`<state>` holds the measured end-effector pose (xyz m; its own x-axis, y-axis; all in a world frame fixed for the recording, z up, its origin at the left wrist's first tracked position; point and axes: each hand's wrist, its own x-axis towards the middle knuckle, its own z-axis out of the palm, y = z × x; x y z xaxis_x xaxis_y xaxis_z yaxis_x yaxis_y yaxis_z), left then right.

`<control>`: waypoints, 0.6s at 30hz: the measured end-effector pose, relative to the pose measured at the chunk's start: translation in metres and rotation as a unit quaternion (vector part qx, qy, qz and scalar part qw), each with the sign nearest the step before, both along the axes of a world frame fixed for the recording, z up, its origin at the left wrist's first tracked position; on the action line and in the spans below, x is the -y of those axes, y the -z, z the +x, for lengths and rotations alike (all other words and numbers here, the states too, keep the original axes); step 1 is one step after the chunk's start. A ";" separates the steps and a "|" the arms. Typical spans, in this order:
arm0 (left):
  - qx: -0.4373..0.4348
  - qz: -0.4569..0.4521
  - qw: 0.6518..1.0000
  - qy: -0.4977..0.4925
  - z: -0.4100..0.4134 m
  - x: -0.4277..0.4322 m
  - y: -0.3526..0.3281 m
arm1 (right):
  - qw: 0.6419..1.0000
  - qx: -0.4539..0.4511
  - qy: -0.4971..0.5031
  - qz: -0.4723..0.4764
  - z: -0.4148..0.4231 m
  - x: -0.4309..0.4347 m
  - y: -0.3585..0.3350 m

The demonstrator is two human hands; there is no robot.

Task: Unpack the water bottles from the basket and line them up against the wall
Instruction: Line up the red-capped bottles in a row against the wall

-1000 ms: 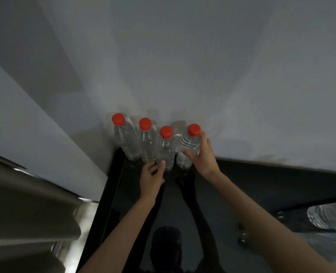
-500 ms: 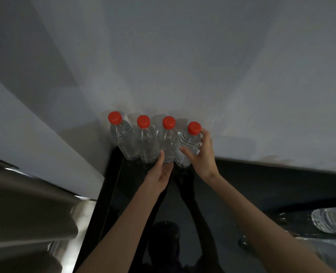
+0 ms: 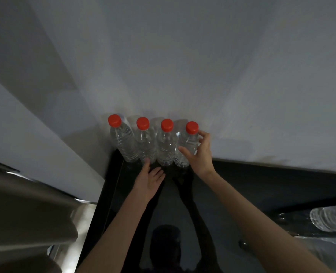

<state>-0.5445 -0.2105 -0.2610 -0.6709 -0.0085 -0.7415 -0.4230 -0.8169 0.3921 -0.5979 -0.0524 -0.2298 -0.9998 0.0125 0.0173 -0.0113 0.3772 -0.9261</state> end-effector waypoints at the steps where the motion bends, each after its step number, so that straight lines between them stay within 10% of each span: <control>1: -0.010 0.010 1.000 -0.007 0.003 0.006 0.001 | 1.000 0.001 0.002 -0.002 0.000 0.001 0.000; 18: -0.069 -0.034 0.997 0.013 -0.002 0.032 -0.013 | 0.996 0.075 -0.020 -0.035 0.001 -0.002 -0.009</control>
